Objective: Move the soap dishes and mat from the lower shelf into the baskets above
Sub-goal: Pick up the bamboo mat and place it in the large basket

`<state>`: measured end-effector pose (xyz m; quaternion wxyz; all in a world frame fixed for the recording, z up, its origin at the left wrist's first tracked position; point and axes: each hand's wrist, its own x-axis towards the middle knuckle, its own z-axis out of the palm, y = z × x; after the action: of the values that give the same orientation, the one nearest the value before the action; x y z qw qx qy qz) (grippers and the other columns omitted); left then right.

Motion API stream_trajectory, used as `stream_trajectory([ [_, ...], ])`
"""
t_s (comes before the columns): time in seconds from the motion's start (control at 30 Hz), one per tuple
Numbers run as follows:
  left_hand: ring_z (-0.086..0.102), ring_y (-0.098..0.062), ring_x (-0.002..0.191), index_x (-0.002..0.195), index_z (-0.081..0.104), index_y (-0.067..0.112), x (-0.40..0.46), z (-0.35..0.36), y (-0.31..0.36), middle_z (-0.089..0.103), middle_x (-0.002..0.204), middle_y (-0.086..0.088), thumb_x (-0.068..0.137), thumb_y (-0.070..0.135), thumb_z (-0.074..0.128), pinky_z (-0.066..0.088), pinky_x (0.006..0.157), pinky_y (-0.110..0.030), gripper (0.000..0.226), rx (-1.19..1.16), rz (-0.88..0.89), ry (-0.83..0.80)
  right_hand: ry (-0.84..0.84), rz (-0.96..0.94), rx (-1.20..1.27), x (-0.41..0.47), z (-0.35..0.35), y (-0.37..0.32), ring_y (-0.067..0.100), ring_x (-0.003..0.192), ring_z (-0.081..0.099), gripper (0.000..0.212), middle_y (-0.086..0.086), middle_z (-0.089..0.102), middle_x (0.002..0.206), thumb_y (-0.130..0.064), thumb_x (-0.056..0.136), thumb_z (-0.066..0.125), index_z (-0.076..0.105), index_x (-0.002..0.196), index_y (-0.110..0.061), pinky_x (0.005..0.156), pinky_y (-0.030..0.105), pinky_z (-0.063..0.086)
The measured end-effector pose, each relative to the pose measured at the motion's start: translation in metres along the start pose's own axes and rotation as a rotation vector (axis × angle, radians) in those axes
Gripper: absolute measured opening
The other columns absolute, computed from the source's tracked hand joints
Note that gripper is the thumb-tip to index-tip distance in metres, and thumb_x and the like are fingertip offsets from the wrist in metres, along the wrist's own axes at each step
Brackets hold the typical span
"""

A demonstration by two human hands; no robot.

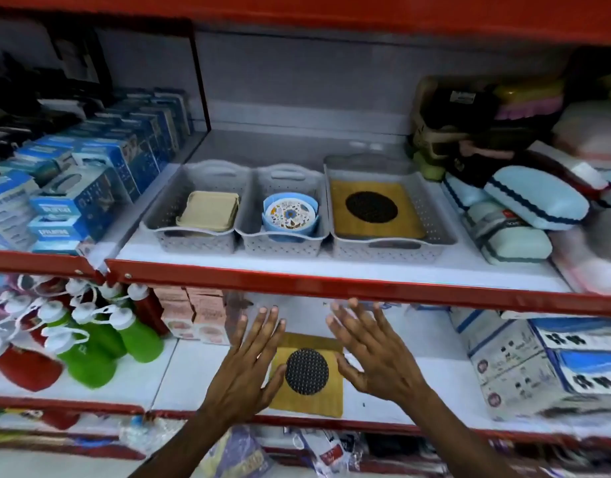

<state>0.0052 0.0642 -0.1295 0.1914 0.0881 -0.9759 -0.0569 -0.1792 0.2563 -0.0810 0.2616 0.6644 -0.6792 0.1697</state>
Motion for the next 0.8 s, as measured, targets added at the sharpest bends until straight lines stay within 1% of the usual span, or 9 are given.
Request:
stream_trajectory([
  [0.1,0.008,-0.027,0.155,0.155,0.021,0.013,-0.008,0.038,-0.001,0.006,0.167,-0.013,0.098,0.042,0.04,0.016,0.126,-0.042,0.067,-0.172,-0.17,-0.173,-0.175,0.121,0.126,-0.039,0.033,-0.008,0.024,0.152,0.02,0.067,0.004,0.023,0.164,-0.029,0.098,0.052,0.02,0.156,-0.015,0.124,0.045,0.018],
  [0.17,0.02,-0.031,0.152,0.155,0.021,0.013,-0.008,0.054,0.001,0.006,0.166,-0.017,0.095,0.038,0.042,0.024,0.12,-0.034,0.068,-0.318,-0.357,-0.266,-0.308,0.385,0.217,-0.057,0.056,-0.017,0.021,0.152,0.018,0.06,0.001,0.023,0.163,-0.037,0.102,0.04,0.023,0.156,-0.016,0.121,0.044,0.026],
  [0.27,0.041,-0.038,0.141,0.15,0.029,0.003,-0.001,0.069,0.004,0.029,0.158,-0.027,0.093,0.022,0.054,0.033,0.116,-0.036,0.065,-0.461,-0.608,-0.416,-0.513,0.866,0.365,-0.07,0.084,-0.034,0.03,0.145,0.035,0.064,0.012,0.037,0.158,-0.047,0.1,0.026,0.025,0.155,-0.013,0.116,0.04,0.037],
  [0.37,0.055,-0.041,0.126,0.14,0.042,-0.006,0.009,0.073,0.008,0.058,0.136,-0.027,0.091,0.024,0.05,0.041,0.107,-0.039,0.058,-0.468,-0.721,-0.44,-0.592,1.08,0.44,-0.07,0.102,-0.043,0.036,0.124,0.051,0.057,0.023,0.06,0.129,-0.034,0.101,0.04,0.036,0.146,0.0,0.098,0.04,0.045],
  [0.47,0.058,-0.04,0.122,0.133,0.05,-0.006,0.02,0.07,0.01,0.062,0.131,-0.026,0.085,0.032,0.045,0.042,0.103,-0.037,0.062,-0.501,-0.773,-0.434,-0.515,1.194,0.496,-0.062,0.115,-0.049,0.039,0.104,0.062,0.047,0.022,0.07,0.103,-0.03,0.095,0.043,0.054,0.128,0.001,0.082,0.037,0.048],
  [0.53,0.058,-0.039,0.122,0.128,0.055,-0.006,0.023,0.067,0.011,0.062,0.132,-0.025,0.078,0.034,0.046,0.041,0.103,-0.036,0.065,-0.532,-0.83,-0.389,-0.436,1.31,0.535,-0.057,0.118,-0.047,0.04,0.1,0.064,0.031,0.022,0.072,0.102,-0.021,0.093,0.052,0.063,0.112,0.001,0.083,0.039,0.049],
  [0.63,0.068,-0.038,0.108,0.107,0.069,-0.007,0.021,0.062,0.009,0.071,0.116,-0.025,0.061,0.029,0.05,0.046,0.099,-0.038,0.061,-0.629,-0.952,-0.229,-0.237,1.481,0.577,-0.055,0.115,-0.041,0.038,0.097,0.069,0.02,0.021,0.075,0.1,-0.01,0.086,0.061,0.07,0.098,0.003,0.087,0.04,0.052],
  [0.73,0.074,-0.034,0.091,0.09,0.075,0.014,0.01,0.061,0.001,0.077,0.1,-0.018,0.063,0.02,0.061,0.056,0.094,-0.048,0.031,-0.753,-0.986,-0.071,0.03,1.545,0.648,-0.057,0.1,-0.041,0.004,0.083,0.073,0.024,-0.015,0.078,0.087,0.006,0.081,0.072,0.078,0.099,-0.009,0.09,0.035,0.057],
  [0.8,0.074,-0.028,0.084,0.084,0.068,0.031,0.004,0.052,-0.002,0.079,0.094,-0.011,0.072,0.006,0.072,0.059,0.087,-0.052,0.028,-0.783,-0.969,0.036,0.135,1.489,0.67,-0.054,0.088,-0.043,-0.011,0.078,0.068,0.031,-0.03,0.072,0.077,0.008,0.08,0.075,0.078,0.096,-0.018,0.08,0.016,0.057],
])
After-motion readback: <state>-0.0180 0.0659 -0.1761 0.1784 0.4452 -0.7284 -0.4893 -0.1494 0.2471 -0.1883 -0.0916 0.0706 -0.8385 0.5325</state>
